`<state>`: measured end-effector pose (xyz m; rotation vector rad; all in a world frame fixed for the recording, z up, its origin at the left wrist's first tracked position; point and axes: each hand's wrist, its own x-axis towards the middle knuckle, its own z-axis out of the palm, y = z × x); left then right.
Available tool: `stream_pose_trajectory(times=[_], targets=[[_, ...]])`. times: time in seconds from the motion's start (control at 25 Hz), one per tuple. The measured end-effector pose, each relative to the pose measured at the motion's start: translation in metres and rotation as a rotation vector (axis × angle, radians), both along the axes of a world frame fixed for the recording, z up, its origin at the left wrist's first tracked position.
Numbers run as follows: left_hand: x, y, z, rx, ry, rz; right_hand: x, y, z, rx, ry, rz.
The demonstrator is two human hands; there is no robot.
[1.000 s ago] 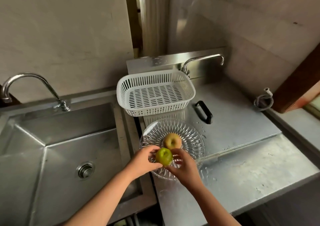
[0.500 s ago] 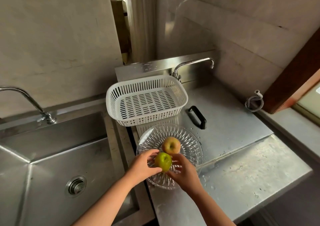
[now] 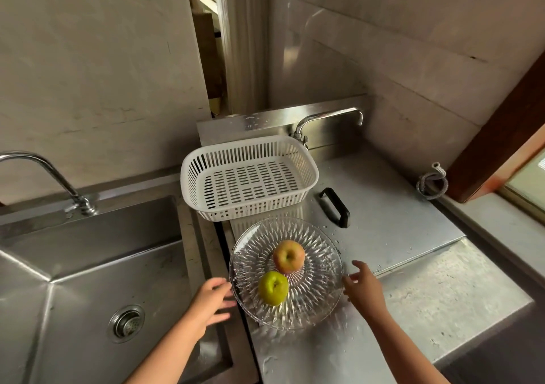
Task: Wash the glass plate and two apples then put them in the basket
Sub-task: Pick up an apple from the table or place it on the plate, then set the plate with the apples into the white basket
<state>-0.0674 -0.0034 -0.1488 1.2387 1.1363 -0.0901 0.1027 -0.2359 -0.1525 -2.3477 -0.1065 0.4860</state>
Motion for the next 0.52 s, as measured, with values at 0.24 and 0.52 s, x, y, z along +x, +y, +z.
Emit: stream_pose_trajectory(times=[0.24, 0.52], targets=[[0.008, -0.015, -0.002, -0.055, -0.046, 0.000, -0.008, 0.011, -0.007, 0.089, 0.048, -0.030], [-0.013, -0.012, 0.019, -0.068, -0.152, 0.014, -0.010, 0.004, 0.010, 0.248, 0.132, -0.015]])
